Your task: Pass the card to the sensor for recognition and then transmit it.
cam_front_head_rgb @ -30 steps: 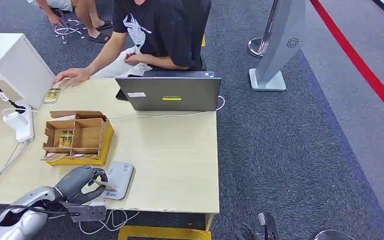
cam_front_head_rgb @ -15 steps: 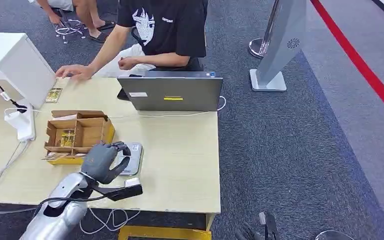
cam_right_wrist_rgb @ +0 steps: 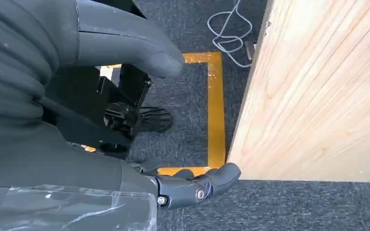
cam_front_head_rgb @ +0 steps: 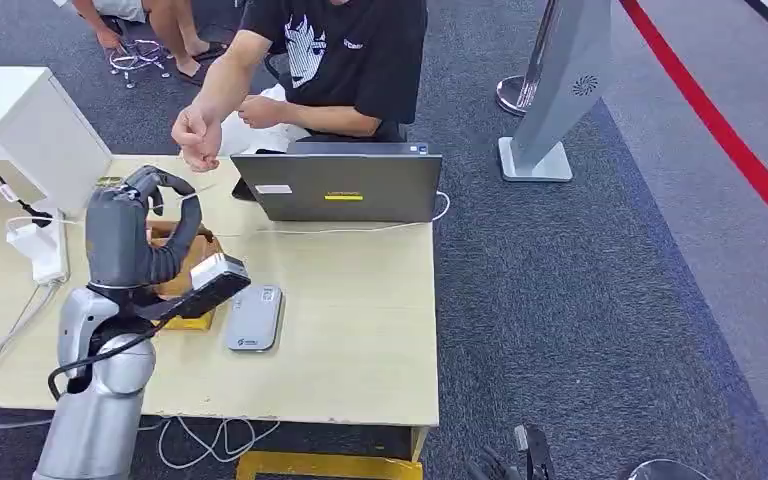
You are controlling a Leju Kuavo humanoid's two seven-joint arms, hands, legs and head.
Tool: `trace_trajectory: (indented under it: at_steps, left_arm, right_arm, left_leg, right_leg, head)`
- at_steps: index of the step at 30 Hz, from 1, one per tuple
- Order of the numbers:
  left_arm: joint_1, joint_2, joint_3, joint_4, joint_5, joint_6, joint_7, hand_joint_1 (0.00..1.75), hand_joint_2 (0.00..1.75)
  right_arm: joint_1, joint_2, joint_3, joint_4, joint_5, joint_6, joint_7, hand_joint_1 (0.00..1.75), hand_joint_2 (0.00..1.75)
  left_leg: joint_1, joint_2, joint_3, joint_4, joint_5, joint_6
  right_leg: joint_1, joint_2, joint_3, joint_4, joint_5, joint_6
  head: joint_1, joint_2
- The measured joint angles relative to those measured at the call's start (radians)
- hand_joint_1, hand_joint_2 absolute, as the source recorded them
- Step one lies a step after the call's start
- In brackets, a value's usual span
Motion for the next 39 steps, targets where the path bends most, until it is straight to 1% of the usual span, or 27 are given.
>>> trace_trajectory:
  at_steps: [6,9,12,23,24,25,26,31,39]
  left_arm:
    - [-0.035,-0.001,0.089,0.023,-0.03,0.006,-0.001,1.75,1.75]
    - [-0.039,-0.001,0.117,0.039,-0.04,0.01,-0.001,1.75,1.75]
    - [-0.039,-0.001,0.133,0.05,-0.044,0.011,-0.001,1.75,1.75]
    - [-0.042,-0.003,0.151,0.069,-0.068,0.029,-0.001,1.75,1.75]
    - [-0.042,-0.003,0.151,0.07,-0.071,0.03,-0.001,1.57,1.75]
    - [-0.042,-0.003,0.151,0.072,-0.072,0.031,-0.001,0.59,1.75]
    - [-0.041,-0.003,0.151,0.074,-0.077,0.032,-0.001,0.02,1.75]
    - [-0.039,-0.004,0.151,0.086,-0.113,0.05,0.002,0.0,1.75]
    - [-0.036,-0.004,0.151,0.104,-0.121,0.056,0.005,0.0,1.75]
  right_arm:
    - [0.0,0.0,0.0,0.0,-0.001,0.01,0.0,0.0,1.75]
    - [0.0,0.0,0.0,0.0,-0.002,0.01,0.0,0.0,1.75]
    - [0.0,0.0,0.0,0.0,-0.002,0.01,0.0,0.0,1.75]
    - [0.0,0.0,0.0,0.0,-0.003,0.01,-0.001,0.0,1.75]
    - [0.0,0.0,0.0,0.0,-0.003,0.01,-0.002,0.0,1.75]
    - [0.0,0.0,0.0,0.0,-0.003,0.01,-0.002,0.0,1.75]
    - [0.0,0.0,0.0,0.0,-0.003,0.01,-0.002,0.0,1.75]
    - [0.001,0.0,0.0,0.0,-0.003,0.011,-0.003,0.0,1.75]
    - [0.001,0.0,0.0,0.0,-0.004,0.011,-0.003,0.0,1.75]
  left_leg:
    - [0.0,-0.001,0.0,0.0,0.0,0.0]
    - [0.0,-0.001,0.0,0.0,0.0,0.0]
    - [0.0,-0.001,-0.001,0.0,0.0,0.0]
    - [0.0,-0.001,-0.001,0.0,0.0,0.0]
    - [0.0,-0.001,-0.001,0.0,0.0,0.0]
    - [0.0,-0.001,-0.001,0.0,0.0,0.0]
    - [0.0,-0.001,-0.001,0.0,0.0,0.0]
    - [0.0,-0.001,-0.001,0.0,0.0,0.0]
    - [0.0,-0.001,-0.001,0.0,0.0,0.0]
  right_leg:
    - [0.0,0.0,0.0,0.0,0.0,0.0]
    - [0.0,0.0,0.0,0.0,0.0,0.0]
    - [0.0,0.0,0.0,0.0,0.0,0.0]
    - [0.0,0.0,0.0,0.0,0.0,0.0]
    - [0.0,0.0,0.0,0.0,0.0,0.0]
    - [0.0,0.0,0.0,0.0,0.0,0.0]
    - [0.0,0.0,0.0,0.0,0.0,0.0]
    - [0.0,0.0,0.0,0.0,0.0,0.0]
    - [0.0,0.0,0.0,0.0,0.0,0.0]
  head:
    - [0.0,0.0]
    - [0.0,0.0]
    - [0.0,0.0]
    - [0.0,0.0]
    - [0.0,0.0]
    - [0.0,0.0]
    - [0.0,0.0]
    - [0.0,0.0]
    - [0.0,0.0]
